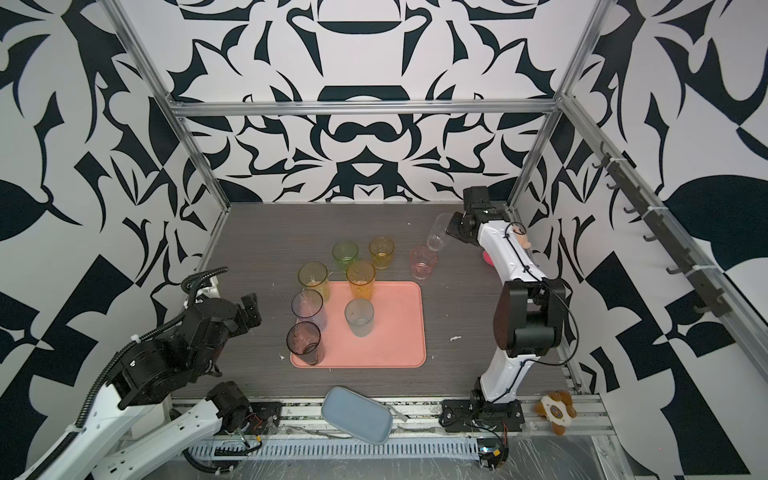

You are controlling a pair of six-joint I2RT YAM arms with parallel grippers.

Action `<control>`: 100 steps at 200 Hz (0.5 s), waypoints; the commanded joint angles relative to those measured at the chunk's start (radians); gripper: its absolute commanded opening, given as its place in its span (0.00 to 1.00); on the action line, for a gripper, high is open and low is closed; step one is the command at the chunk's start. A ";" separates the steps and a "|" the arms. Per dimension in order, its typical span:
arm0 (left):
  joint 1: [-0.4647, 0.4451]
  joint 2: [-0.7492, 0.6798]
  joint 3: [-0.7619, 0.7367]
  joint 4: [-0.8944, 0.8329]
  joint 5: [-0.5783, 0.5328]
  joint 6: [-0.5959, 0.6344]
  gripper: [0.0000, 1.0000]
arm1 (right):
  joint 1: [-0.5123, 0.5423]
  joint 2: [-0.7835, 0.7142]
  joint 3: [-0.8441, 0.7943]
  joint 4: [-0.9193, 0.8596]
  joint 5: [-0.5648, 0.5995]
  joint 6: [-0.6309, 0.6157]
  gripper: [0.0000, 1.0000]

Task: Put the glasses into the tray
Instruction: 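Lift the clear glass with the right gripper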

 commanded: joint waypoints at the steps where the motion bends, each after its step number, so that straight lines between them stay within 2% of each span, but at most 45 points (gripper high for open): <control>1: -0.003 -0.010 -0.018 -0.019 -0.012 -0.017 0.99 | 0.005 -0.079 0.061 -0.019 0.032 -0.028 0.00; 58: -0.003 -0.011 -0.018 -0.019 -0.011 -0.017 0.99 | 0.005 -0.191 0.084 -0.100 0.069 -0.057 0.00; 100: -0.003 -0.012 -0.016 -0.017 -0.009 -0.015 0.99 | 0.018 -0.258 0.084 -0.139 0.039 -0.066 0.00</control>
